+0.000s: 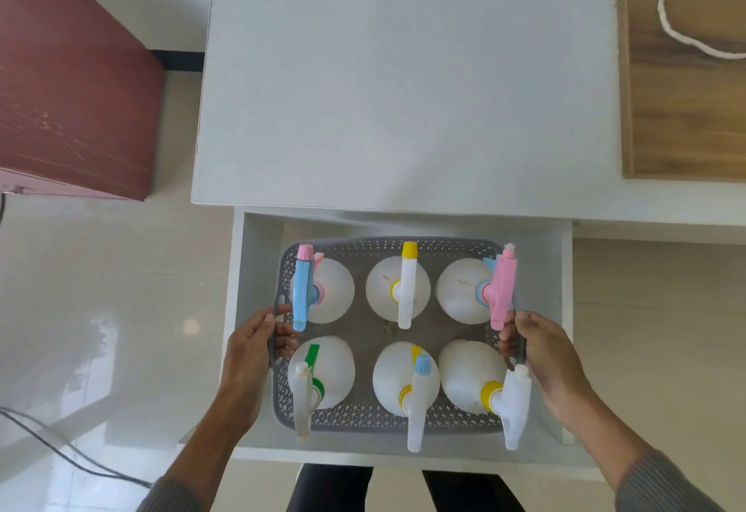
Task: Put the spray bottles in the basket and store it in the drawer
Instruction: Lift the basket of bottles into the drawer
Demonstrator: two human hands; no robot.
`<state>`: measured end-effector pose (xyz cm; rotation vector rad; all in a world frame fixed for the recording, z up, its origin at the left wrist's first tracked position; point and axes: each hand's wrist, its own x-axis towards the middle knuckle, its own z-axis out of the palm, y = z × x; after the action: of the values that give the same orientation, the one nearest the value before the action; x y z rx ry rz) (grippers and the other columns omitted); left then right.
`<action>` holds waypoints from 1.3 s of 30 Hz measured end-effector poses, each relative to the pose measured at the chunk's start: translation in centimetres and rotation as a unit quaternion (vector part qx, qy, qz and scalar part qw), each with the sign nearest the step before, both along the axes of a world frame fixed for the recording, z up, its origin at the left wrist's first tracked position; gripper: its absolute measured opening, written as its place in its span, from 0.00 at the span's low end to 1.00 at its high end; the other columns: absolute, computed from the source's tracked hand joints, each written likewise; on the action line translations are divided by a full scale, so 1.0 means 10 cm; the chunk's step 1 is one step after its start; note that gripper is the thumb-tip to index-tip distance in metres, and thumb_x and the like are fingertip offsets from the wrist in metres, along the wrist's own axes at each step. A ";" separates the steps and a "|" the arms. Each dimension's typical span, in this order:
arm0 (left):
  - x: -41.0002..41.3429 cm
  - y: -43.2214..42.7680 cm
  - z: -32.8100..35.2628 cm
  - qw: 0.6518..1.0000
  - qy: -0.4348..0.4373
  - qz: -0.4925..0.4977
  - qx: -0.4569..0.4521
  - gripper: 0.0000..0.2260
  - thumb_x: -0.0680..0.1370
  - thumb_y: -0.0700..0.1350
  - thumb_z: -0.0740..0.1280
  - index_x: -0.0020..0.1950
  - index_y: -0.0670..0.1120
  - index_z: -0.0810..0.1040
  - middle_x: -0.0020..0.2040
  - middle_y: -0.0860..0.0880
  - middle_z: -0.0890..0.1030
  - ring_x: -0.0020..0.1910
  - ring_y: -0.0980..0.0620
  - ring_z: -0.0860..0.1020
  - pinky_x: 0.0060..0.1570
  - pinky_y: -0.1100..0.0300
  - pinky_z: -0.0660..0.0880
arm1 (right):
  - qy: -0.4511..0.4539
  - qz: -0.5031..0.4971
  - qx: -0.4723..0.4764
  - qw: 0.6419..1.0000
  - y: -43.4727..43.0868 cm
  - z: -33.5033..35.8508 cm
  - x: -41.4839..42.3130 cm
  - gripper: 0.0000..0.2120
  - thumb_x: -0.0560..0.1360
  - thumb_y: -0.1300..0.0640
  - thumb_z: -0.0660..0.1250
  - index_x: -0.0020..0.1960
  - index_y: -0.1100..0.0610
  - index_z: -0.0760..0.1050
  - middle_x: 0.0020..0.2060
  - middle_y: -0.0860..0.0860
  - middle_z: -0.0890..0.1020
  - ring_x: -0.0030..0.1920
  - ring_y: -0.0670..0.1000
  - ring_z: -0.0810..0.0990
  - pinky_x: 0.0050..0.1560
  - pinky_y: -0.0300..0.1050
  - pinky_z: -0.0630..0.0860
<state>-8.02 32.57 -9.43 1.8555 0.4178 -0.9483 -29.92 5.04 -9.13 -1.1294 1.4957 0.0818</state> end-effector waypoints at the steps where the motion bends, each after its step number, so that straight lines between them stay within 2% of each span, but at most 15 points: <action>1: 0.01 -0.02 -0.05 1.000 0.004 0.003 -0.002 0.15 0.85 0.42 0.54 0.53 0.48 0.81 0.35 0.46 0.84 0.31 0.54 0.79 0.39 0.59 0.78 | 0.005 0.003 -0.003 1.000 0.01 -0.05 0.01 0.16 0.84 0.62 0.54 0.43 0.61 0.77 0.30 0.53 0.78 0.32 0.54 0.75 0.37 0.44 0.72; 5: 0.05 -0.11 -0.28 1.000 0.003 -0.001 0.009 0.15 0.85 0.42 0.54 0.53 0.46 0.80 0.34 0.47 0.84 0.31 0.54 0.80 0.39 0.60 0.78 | 0.018 -0.003 -0.008 1.000 0.00 -0.27 0.04 0.17 0.83 0.62 0.54 0.41 0.60 0.76 0.32 0.55 0.77 0.34 0.54 0.75 0.39 0.45 0.72; 8: 0.07 -0.19 -0.45 1.000 -0.004 -0.005 0.018 0.15 0.85 0.41 0.54 0.53 0.47 0.80 0.33 0.48 0.83 0.30 0.56 0.81 0.35 0.66 0.79 | 0.037 -0.001 -0.022 0.999 -0.01 -0.45 0.05 0.16 0.82 0.63 0.55 0.39 0.59 0.75 0.33 0.55 0.78 0.34 0.54 0.76 0.37 0.43 0.72; 10: 0.09 -0.24 -0.57 1.000 -0.005 -0.002 0.021 0.14 0.85 0.41 0.54 0.53 0.46 0.80 0.33 0.48 0.83 0.31 0.56 0.81 0.35 0.65 0.78 | 0.045 -0.001 -0.025 0.999 0.00 -0.58 0.06 0.16 0.82 0.62 0.55 0.38 0.58 0.75 0.34 0.55 0.79 0.34 0.53 0.76 0.36 0.42 0.72; 14: 0.11 -0.32 -0.79 1.000 0.004 0.003 0.025 0.14 0.85 0.41 0.55 0.51 0.48 0.80 0.34 0.48 0.84 0.31 0.54 0.81 0.39 0.61 0.78 | 0.059 -0.005 -0.029 0.998 -0.01 -0.80 0.07 0.15 0.81 0.63 0.55 0.40 0.60 0.76 0.34 0.56 0.79 0.33 0.52 0.76 0.29 0.33 0.73; 17: 0.12 -0.37 -0.93 0.999 0.011 0.001 0.033 0.14 0.85 0.41 0.55 0.51 0.48 0.80 0.33 0.50 0.85 0.31 0.55 0.81 0.38 0.62 0.78 | 0.073 0.008 -0.041 0.996 -0.05 -0.94 0.06 0.14 0.80 0.63 0.55 0.41 0.60 0.77 0.33 0.55 0.79 0.32 0.51 0.76 0.26 0.28 0.70; 20: 0.12 -0.39 -1.06 0.999 0.018 0.002 0.038 0.14 0.85 0.41 0.55 0.50 0.48 0.80 0.32 0.51 0.85 0.31 0.55 0.81 0.39 0.62 0.78 | 0.073 0.011 -0.037 0.997 -0.08 -1.05 0.06 0.15 0.81 0.62 0.55 0.40 0.59 0.76 0.33 0.55 0.79 0.33 0.52 0.77 0.27 0.30 0.71; 24: 0.11 -0.40 -1.23 0.999 0.025 0.004 0.045 0.14 0.85 0.39 0.55 0.51 0.46 0.80 0.34 0.49 0.84 0.32 0.53 0.80 0.40 0.61 0.78 | 0.077 0.018 -0.051 0.996 -0.11 -1.19 0.08 0.15 0.81 0.62 0.55 0.40 0.58 0.76 0.33 0.54 0.79 0.34 0.52 0.77 0.28 0.28 0.71; 28: 0.11 -0.42 -1.36 0.998 0.031 0.009 0.056 0.15 0.84 0.38 0.54 0.50 0.47 0.80 0.35 0.47 0.83 0.31 0.53 0.79 0.40 0.61 0.78 | 0.081 0.017 -0.053 0.995 -0.09 -1.32 0.09 0.15 0.81 0.63 0.55 0.40 0.58 0.76 0.33 0.54 0.79 0.33 0.52 0.77 0.35 0.39 0.73; 33: 0.14 -0.43 -1.51 0.998 0.033 0.007 0.059 0.15 0.85 0.38 0.54 0.50 0.47 0.80 0.37 0.46 0.82 0.33 0.52 0.79 0.39 0.62 0.77 | 0.091 0.014 -0.051 0.994 -0.06 -1.46 0.10 0.15 0.81 0.62 0.55 0.39 0.58 0.76 0.32 0.54 0.79 0.32 0.50 0.77 0.30 0.33 0.72; 37: 0.17 -0.43 -1.61 0.997 0.039 0.004 0.065 0.15 0.85 0.38 0.55 0.49 0.48 0.80 0.37 0.47 0.83 0.34 0.51 0.79 0.42 0.59 0.78 | 0.090 0.017 -0.050 0.995 -0.08 -1.54 0.11 0.15 0.81 0.62 0.54 0.40 0.58 0.76 0.32 0.53 0.79 0.32 0.50 0.77 0.31 0.34 0.73; 39: 0.18 -0.43 -1.64 0.997 0.040 0.006 0.066 0.15 0.85 0.39 0.55 0.49 0.48 0.80 0.36 0.48 0.84 0.34 0.51 0.79 0.42 0.59 0.78 | 0.088 0.016 -0.050 0.995 -0.08 -1.57 0.11 0.16 0.81 0.62 0.54 0.39 0.57 0.75 0.32 0.53 0.79 0.33 0.50 0.77 0.34 0.39 0.72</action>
<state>-6.20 28.23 -25.81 1.9359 0.5521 -1.0108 -28.77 4.24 -24.84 -1.2539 1.6526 0.1325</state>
